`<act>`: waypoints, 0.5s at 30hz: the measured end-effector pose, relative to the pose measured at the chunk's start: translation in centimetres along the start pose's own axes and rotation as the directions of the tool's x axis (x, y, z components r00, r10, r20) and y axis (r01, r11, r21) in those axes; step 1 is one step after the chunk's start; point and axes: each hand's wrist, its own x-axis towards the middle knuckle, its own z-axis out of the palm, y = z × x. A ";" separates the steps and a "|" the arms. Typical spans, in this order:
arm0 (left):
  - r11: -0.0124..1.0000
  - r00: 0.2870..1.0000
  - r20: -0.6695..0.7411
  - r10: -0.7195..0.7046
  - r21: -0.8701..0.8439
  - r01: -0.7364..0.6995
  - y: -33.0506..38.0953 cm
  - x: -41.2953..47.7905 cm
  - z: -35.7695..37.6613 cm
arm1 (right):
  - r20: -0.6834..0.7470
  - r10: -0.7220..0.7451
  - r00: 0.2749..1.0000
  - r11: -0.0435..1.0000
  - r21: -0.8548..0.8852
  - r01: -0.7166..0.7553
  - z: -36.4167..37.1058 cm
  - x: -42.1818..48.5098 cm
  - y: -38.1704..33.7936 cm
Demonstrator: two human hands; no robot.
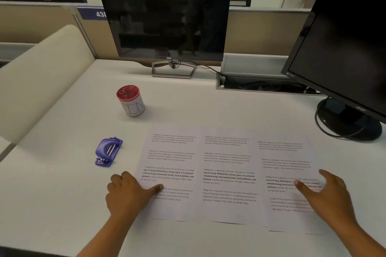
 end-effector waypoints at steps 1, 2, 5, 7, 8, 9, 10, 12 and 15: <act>0.999 1.000 0.017 -0.010 -0.030 0.010 0.1 0.1 0.0 | -0.005 0.036 0.999 0.999 -0.022 -0.036 -0.4 0.2 0.1; 0.998 0.999 0.033 -0.015 -0.065 0.017 0.2 0.3 0.0 | -0.006 0.066 0.998 0.997 -0.043 -0.066 -0.7 0.3 0.2; 0.986 0.997 0.071 -0.008 -0.166 0.020 0.4 0.7 0.1 | 0.005 0.124 0.992 0.987 -0.099 -0.123 -1.2 0.7 0.5; 0.968 0.994 0.105 -0.006 -0.249 0.032 0.3 1.0 0.0 | 0.029 0.164 0.986 0.978 -0.138 -0.158 -1.2 0.7 0.6; 0.958 0.992 0.126 -0.010 -0.284 0.045 0.2 1.1 -0.1 | 0.047 0.183 0.982 0.972 -0.155 -0.174 -1.2 0.7 0.7; 0.951 0.989 0.147 -0.013 -0.305 0.058 0.1 1.3 -0.2 | 0.066 0.200 0.978 0.967 -0.172 -0.186 -1.2 0.6 0.7; 0.947 0.986 0.166 -0.013 -0.313 0.066 0.0 1.4 -0.3 | 0.084 0.215 0.973 0.962 -0.188 -0.197 -1.2 0.6 0.8; 0.950 0.982 0.188 0.005 -0.309 0.054 -0.3 1.7 -0.5 | 0.103 0.242 0.965 0.950 -0.226 -0.214 -1.3 0.6 0.8; 0.946 0.985 0.160 0.057 -0.325 -0.001 -0.7 2.1 -0.6 | 0.109 0.272 0.956 0.937 -0.256 -0.237 -1.4 0.8 1.1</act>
